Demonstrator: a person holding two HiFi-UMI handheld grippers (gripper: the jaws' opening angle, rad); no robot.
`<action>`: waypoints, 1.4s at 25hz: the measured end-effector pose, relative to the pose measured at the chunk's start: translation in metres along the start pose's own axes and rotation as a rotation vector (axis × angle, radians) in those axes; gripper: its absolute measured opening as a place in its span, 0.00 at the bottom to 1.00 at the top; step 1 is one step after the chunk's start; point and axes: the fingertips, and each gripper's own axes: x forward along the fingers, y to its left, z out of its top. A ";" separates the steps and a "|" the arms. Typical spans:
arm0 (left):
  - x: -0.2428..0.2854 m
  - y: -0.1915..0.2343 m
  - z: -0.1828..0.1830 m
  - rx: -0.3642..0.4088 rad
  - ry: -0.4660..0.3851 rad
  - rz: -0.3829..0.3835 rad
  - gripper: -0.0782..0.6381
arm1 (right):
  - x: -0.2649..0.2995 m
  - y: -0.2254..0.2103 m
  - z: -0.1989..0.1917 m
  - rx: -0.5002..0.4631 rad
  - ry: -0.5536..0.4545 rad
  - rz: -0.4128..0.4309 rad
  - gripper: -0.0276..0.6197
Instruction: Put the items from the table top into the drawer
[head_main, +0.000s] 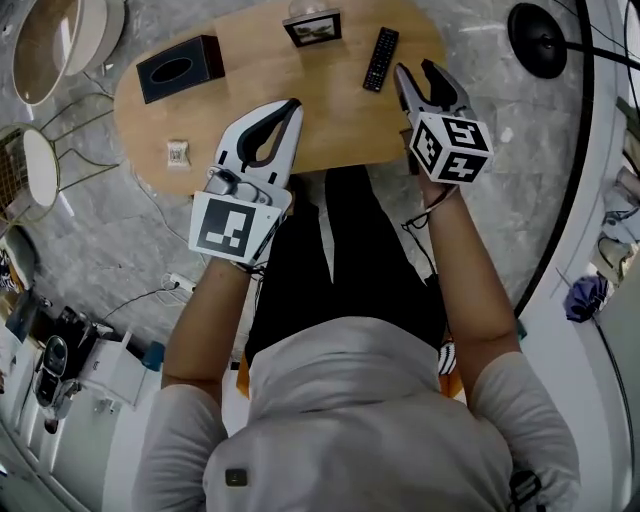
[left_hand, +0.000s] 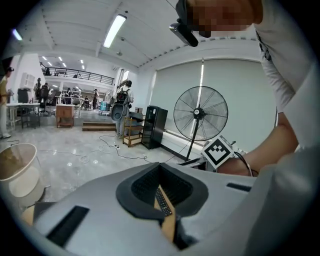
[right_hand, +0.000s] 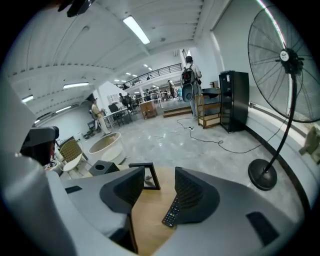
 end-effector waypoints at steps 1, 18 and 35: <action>0.008 0.005 -0.009 -0.007 0.009 0.002 0.12 | 0.011 -0.004 -0.009 0.009 0.010 -0.011 0.36; 0.095 0.057 -0.148 -0.003 0.092 -0.029 0.12 | 0.155 -0.062 -0.134 0.097 0.139 -0.192 0.45; 0.117 0.075 -0.217 -0.071 0.130 -0.025 0.12 | 0.218 -0.083 -0.182 0.031 0.195 -0.305 0.47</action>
